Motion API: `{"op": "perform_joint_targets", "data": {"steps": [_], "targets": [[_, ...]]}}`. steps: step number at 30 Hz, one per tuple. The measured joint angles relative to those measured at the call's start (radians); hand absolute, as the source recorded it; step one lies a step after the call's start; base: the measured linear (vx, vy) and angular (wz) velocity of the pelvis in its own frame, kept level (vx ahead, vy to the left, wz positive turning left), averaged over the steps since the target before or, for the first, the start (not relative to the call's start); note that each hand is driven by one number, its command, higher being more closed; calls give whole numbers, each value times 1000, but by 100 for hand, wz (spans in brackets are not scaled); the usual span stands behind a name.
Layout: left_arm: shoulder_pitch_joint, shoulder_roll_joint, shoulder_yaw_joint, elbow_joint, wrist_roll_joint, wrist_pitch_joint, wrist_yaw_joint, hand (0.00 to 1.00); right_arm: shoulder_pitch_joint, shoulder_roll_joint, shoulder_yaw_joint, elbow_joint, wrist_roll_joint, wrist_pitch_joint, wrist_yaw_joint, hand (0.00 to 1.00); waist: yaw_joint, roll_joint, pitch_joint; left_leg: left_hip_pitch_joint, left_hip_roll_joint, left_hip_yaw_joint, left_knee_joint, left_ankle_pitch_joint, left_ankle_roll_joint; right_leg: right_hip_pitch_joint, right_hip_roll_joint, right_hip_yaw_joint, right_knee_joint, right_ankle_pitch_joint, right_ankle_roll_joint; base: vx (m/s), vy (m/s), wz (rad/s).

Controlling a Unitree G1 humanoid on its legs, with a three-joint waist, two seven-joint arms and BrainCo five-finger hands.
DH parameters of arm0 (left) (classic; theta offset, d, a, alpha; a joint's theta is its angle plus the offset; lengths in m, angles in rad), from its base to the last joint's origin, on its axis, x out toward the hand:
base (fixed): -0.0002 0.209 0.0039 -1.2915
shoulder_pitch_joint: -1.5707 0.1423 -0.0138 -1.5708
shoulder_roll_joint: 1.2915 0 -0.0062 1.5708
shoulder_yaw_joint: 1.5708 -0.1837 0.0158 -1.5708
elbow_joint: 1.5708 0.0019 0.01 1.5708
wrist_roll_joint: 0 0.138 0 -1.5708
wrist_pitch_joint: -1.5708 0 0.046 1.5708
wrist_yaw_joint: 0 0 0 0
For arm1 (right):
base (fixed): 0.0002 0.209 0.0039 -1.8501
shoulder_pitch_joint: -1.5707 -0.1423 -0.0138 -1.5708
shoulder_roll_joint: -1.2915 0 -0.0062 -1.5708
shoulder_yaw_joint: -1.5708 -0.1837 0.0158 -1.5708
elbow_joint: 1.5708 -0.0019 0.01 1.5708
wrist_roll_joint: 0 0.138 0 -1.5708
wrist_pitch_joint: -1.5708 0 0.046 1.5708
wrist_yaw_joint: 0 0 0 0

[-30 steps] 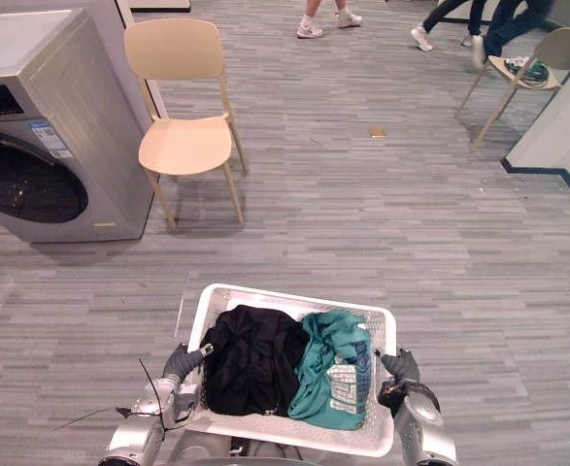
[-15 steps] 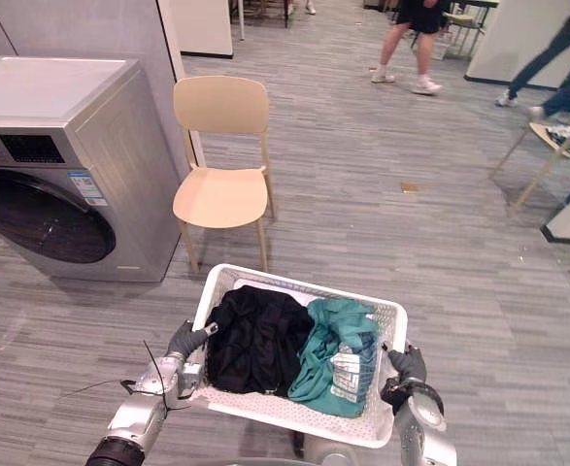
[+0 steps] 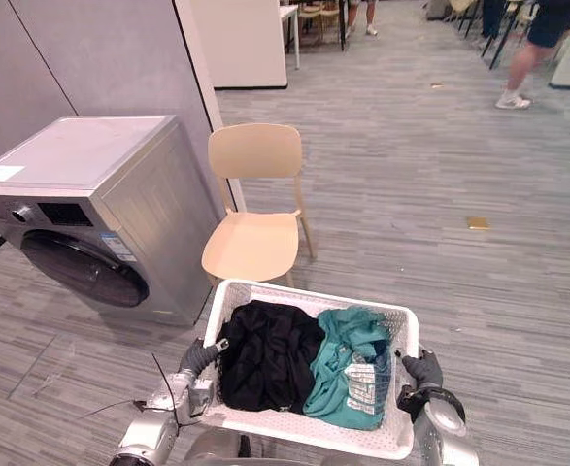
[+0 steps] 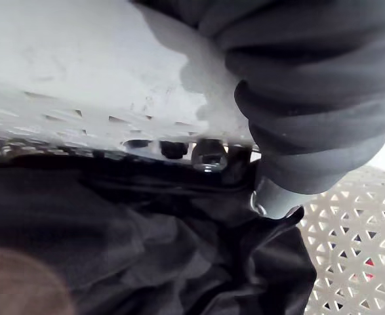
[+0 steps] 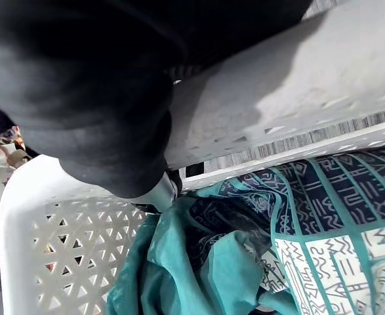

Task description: Pick up the laundry basket with both hands and put the clothes into the washing machine.

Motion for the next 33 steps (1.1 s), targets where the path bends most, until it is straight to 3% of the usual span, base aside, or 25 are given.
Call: {"op": "perform_joint_targets", "data": {"steps": [2,4,6,7,8,10,12,13,14,16,18,20,22,24,25,27,28,29,33], "targets": [[-3,-2,0,7,0,-1,6,100,-35,-11,-2,52,0,-4,-5,100,-2,-1,0,6,-3,1,-150,29,-44,33,-5,3,-15,-22,37,392,129,-3],[-2,-3,-1,23,0,-1,15,100,-65,-11,4,100,-1,1,-5,100,1,6,-7,19,-4,9,-227,98,-28,68,-6,25,-26,-44,74,410,205,-32],[2,0,-1,26,0,-2,22,100,-64,-10,5,100,-6,7,-3,100,7,7,-52,30,-20,37,-244,264,-21,74,-40,87,-28,-77,128,500,345,-60],[-2,8,-1,32,0,-7,22,100,-69,4,5,110,-6,6,-5,100,3,-16,-64,43,-49,50,-244,256,-9,74,-77,98,-26,-88,146,502,317,-43],[-17,24,-6,40,0,-7,21,100,-76,10,3,123,-6,6,-5,100,-4,-47,-75,53,-95,76,-251,241,25,61,-127,123,-11,-84,157,392,243,-17],[-33,30,-9,61,-1,-6,21,100,-78,13,2,124,-6,8,-9,100,-12,-65,-77,76,-141,98,-244,215,62,52,-171,157,38,-46,208,436,285,-15],[-37,40,-27,60,-4,-6,24,100,-78,17,2,130,-7,9,-12,100,-24,-65,-78,120,-166,100,-244,193,88,-6,-175,190,221,15,204,379,271,-2],[-39,51,-29,61,-8,-6,25,100,-76,27,1,130,-7,11,-13,100,-25,-66,-77,163,-169,101,-249,174,101,-81,-160,219,408,101,199,271,208,-2],[-43,67,-33,61,-12,-7,29,100,-75,39,1,128,-7,11,-13,100,-30,-68,-76,200,-169,102,-248,160,109,-141,-155,245,562,112,196,240,183,-4],[-56,77,-34,61,-13,-7,39,100,-76,53,2,114,-7,10,-17,100,-29,-76,-67,236,-173,100,-248,158,110,-216,-151,250,653,77,197,136,107,3],[-78,81,-32,57,-24,-10,43,100,-76,55,2,71,-6,10,-21,100,-24,-66,-61,259,-155,94,-255,104,104,-304,-142,217,612,13,191,118,62,7],[-100,93,-25,53,-34,-14,45,100,-90,61,3,45,-6,10,-27,100,-23,-79,-41,261,-142,93,-248,52,105,-355,-126,198,431,-9,195,29,-63,3],[-100,100,-25,50,-46,-16,45,100,-97,55,13,45,-4,11,-33,100,-23,-73,-35,243,-125,78,-231,31,81,-338,-92,180,179,16,192,-36,-141,20],[-101,96,-25,50,-48,-12,45,100,-100,35,22,50,5,11,-41,100,-46,-100,-28,242,-136,13,-229,22,62,-318,-99,154,138,71,162,73,-234,76],[-101,83,-25,50,-49,-11,44,100,-107,13,26,50,6,12,-40,100,-53,-82,-18,233,-126,-21,-224,29,47,-311,-97,114,119,85,152,157,-242,75],[-107,64,-20,18,-71,-12,63,100,-175,-44,53,57,24,16,-40,100,-23,-36,-11,173,-87,-45,-239,56,11,-341,-71,65,56,150,132,147,-180,30],[-116,64,-15,12,-76,-13,67,100,-208,-54,57,73,29,16,-38,100,-21,-30,-4,160,-86,-54,-246,67,-3,-352,-63,57,44,166,132,137,-141,21],[-153,63,-2,12,-88,-12,77,100,-282,-79,76,110,35,19,-39,100,-25,-13,15,133,-73,-73,-262,95,-12,-361,-55,24,22,194,109,101,-108,32],[-297,84,23,15,-134,-15,125,100,-511,-144,130,177,74,21,-58,100,-16,0,80,76,-52,-102,-283,143,-41,-408,-41,-17,14,215,84,39,-119,24]]}}
